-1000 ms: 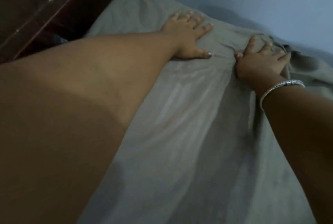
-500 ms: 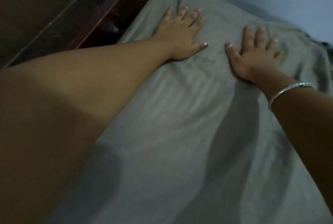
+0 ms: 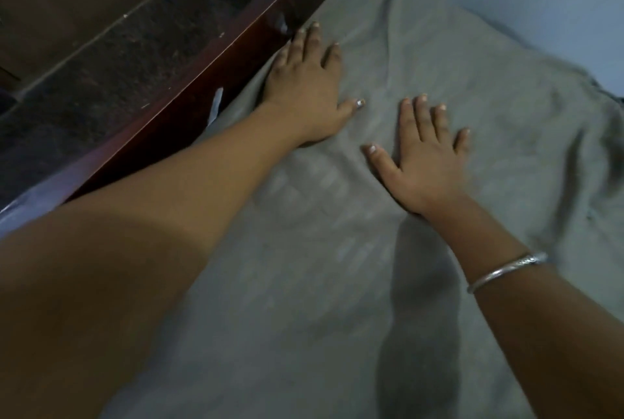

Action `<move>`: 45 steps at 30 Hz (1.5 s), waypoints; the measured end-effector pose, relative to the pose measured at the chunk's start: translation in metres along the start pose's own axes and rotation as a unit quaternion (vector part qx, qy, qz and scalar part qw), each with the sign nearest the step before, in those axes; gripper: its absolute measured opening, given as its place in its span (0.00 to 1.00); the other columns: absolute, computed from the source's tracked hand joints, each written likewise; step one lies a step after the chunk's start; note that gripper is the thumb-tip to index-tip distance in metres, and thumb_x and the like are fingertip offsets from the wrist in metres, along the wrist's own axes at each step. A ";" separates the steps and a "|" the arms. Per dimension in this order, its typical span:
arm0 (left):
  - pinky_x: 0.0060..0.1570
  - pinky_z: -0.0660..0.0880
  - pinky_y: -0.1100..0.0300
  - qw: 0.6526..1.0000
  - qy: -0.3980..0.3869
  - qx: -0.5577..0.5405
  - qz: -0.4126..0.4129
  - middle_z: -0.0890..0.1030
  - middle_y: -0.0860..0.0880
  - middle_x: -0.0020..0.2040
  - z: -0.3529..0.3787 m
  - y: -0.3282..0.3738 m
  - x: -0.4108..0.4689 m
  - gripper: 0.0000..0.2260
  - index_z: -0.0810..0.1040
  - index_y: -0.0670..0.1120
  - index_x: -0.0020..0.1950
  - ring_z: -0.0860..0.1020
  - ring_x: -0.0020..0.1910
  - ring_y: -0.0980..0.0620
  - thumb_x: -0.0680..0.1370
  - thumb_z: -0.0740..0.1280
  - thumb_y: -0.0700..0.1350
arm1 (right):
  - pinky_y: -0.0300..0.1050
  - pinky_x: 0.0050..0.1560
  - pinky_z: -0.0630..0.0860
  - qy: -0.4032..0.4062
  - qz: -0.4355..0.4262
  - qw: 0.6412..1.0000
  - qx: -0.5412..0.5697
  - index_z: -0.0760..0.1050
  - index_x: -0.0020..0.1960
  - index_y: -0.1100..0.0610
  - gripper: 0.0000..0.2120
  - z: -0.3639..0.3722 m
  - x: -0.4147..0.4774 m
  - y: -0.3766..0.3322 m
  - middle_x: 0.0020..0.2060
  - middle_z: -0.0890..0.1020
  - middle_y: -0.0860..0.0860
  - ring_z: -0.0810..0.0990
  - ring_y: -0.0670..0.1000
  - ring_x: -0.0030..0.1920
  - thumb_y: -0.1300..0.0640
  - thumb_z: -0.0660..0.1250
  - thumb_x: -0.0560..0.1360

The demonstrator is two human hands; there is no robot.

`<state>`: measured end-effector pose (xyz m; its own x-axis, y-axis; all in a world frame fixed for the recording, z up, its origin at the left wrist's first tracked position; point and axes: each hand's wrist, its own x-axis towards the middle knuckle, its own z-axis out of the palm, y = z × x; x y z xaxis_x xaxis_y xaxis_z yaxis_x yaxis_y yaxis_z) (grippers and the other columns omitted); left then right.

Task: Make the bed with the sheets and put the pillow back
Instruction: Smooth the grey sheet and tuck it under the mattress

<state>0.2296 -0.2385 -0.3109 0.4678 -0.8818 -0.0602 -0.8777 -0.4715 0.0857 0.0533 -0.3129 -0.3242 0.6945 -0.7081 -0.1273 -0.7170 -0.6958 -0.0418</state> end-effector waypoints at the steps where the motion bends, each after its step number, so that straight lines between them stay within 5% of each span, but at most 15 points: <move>1: 0.73 0.46 0.49 1.000 -0.002 -0.001 0.018 0.44 0.40 0.77 -0.001 -0.005 -0.007 0.37 0.48 0.44 0.78 0.46 0.76 0.41 0.77 0.55 0.64 | 0.66 0.71 0.44 -0.002 0.012 1.000 0.003 0.45 0.78 0.51 0.43 0.002 -0.004 -0.012 0.77 0.49 0.54 0.46 0.59 0.76 0.29 0.42 0.69; 7: 0.73 0.48 0.51 0.999 -0.004 -0.022 0.045 0.48 0.38 0.77 -0.002 -0.033 -0.068 0.31 0.49 0.38 0.77 0.48 0.76 0.43 0.80 0.53 0.55 | 0.63 0.72 0.45 -0.019 -0.170 0.985 -0.005 0.47 0.77 0.59 0.48 0.001 -0.036 -0.082 0.77 0.49 0.56 0.47 0.58 0.76 0.28 0.39 0.67; 13: 0.72 0.52 0.47 0.996 -0.011 0.021 0.082 0.60 0.39 0.75 0.003 -0.049 -0.182 0.36 0.59 0.38 0.75 0.58 0.74 0.41 0.74 0.48 0.60 | 0.62 0.72 0.46 0.007 -0.099 0.995 -0.005 0.49 0.77 0.55 0.40 0.009 -0.061 -0.074 0.76 0.52 0.58 0.49 0.62 0.76 0.33 0.40 0.71; 20: 0.70 0.56 0.41 0.998 -0.003 0.039 0.057 0.63 0.38 0.74 0.009 -0.054 -0.282 0.36 0.63 0.37 0.73 0.61 0.73 0.41 0.73 0.52 0.61 | 0.65 0.70 0.56 -0.007 -0.305 0.952 -0.032 0.57 0.76 0.56 0.36 0.018 -0.139 -0.136 0.75 0.60 0.58 0.58 0.63 0.74 0.38 0.49 0.73; 25: 0.71 0.53 0.41 0.998 -0.022 0.034 0.048 0.60 0.41 0.75 0.014 -0.063 -0.363 0.37 0.60 0.39 0.75 0.59 0.74 0.41 0.74 0.52 0.64 | 0.66 0.70 0.47 -0.008 -0.182 0.983 -0.033 0.51 0.77 0.55 0.41 0.020 -0.178 -0.145 0.76 0.54 0.61 0.51 0.63 0.75 0.32 0.47 0.72; 31: 0.70 0.53 0.43 1.000 0.014 0.003 0.013 0.65 0.39 0.73 0.013 -0.060 -0.426 0.36 0.64 0.37 0.72 0.64 0.72 0.41 0.72 0.55 0.61 | 0.67 0.70 0.54 -0.020 -0.390 0.920 -0.044 0.59 0.74 0.62 0.42 0.032 -0.249 -0.195 0.74 0.60 0.61 0.57 0.62 0.74 0.35 0.51 0.69; 36: 0.70 0.54 0.41 0.999 0.031 0.014 -0.034 0.62 0.40 0.74 0.010 -0.061 -0.458 0.37 0.61 0.39 0.74 0.62 0.73 0.41 0.73 0.53 0.62 | 0.65 0.71 0.48 -0.027 -0.269 0.962 -0.034 0.49 0.77 0.56 0.44 0.031 -0.274 -0.188 0.76 0.52 0.58 0.50 0.62 0.76 0.31 0.46 0.70; 41: 0.70 0.55 0.39 0.998 0.024 0.023 -0.044 0.64 0.38 0.73 0.016 -0.050 -0.504 0.35 0.64 0.37 0.72 0.64 0.72 0.41 0.73 0.54 0.60 | 0.66 0.71 0.51 -0.053 -0.378 0.923 -0.051 0.51 0.77 0.57 0.40 0.035 -0.326 -0.212 0.76 0.52 0.58 0.50 0.65 0.75 0.35 0.43 0.71; 45: 0.71 0.56 0.41 0.997 0.046 0.015 -0.057 0.62 0.40 0.74 0.023 -0.050 -0.557 0.35 0.62 0.38 0.74 0.62 0.73 0.42 0.75 0.54 0.62 | 0.65 0.71 0.46 -0.028 -0.352 0.934 -0.050 0.51 0.77 0.57 0.43 0.039 -0.359 -0.206 0.77 0.53 0.55 0.50 0.60 0.76 0.31 0.45 0.71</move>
<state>0.0103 0.2769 -0.3042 0.5709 -0.8207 0.0241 -0.8204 -0.5691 0.0543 -0.0508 0.0896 -0.3081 0.9857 -0.0654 -0.1556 -0.0729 -0.9964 -0.0429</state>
